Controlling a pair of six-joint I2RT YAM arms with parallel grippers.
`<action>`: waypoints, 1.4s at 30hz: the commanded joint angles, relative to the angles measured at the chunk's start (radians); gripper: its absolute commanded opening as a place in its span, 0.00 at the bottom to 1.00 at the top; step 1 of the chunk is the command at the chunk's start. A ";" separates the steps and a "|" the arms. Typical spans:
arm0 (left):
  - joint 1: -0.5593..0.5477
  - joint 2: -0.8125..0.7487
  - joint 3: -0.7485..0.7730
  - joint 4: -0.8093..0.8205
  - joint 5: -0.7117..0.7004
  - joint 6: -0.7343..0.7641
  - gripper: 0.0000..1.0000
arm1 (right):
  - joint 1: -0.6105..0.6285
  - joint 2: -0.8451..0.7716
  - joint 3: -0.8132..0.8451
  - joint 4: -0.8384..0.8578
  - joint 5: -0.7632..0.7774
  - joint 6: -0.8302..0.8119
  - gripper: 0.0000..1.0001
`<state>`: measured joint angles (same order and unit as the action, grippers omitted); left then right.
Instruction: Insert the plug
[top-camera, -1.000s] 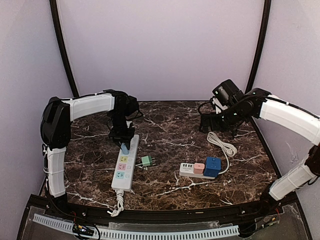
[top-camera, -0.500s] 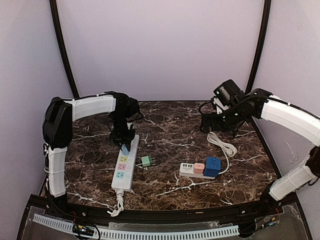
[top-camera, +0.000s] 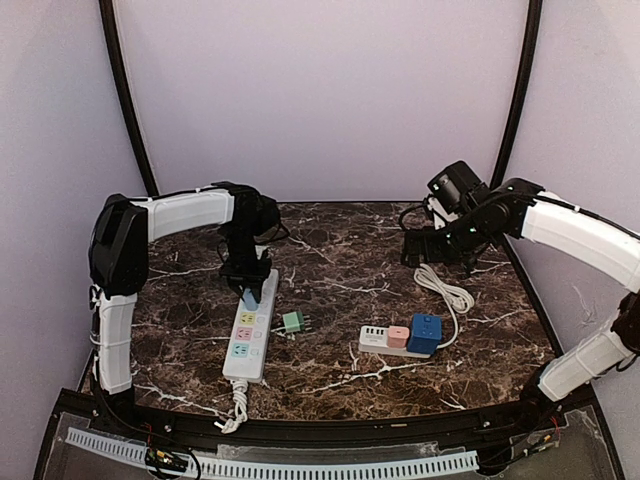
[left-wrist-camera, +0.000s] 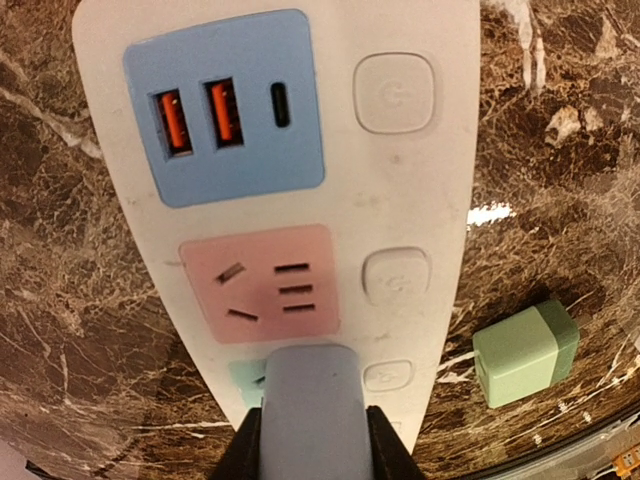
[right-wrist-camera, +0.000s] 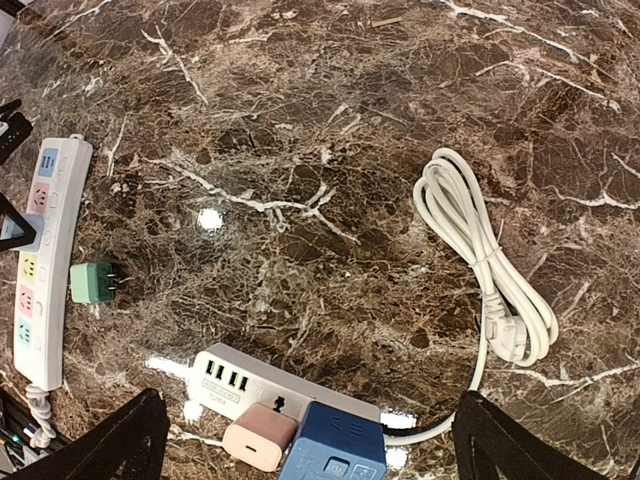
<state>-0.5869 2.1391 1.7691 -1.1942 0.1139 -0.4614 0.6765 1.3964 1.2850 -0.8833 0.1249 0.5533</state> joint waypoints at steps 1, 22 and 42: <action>-0.002 0.094 -0.022 0.037 -0.013 0.102 0.01 | -0.009 -0.019 -0.018 -0.003 0.013 -0.001 0.99; -0.002 0.112 0.000 0.045 -0.034 0.010 0.09 | -0.010 -0.127 -0.113 0.003 0.002 0.126 0.99; -0.004 -0.139 0.057 -0.026 -0.089 0.075 0.87 | -0.009 -0.273 -0.111 0.142 -0.118 -0.098 0.99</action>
<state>-0.5873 2.1384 1.7996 -1.1877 0.0540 -0.3985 0.6731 1.1519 1.1706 -0.8417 0.0845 0.5652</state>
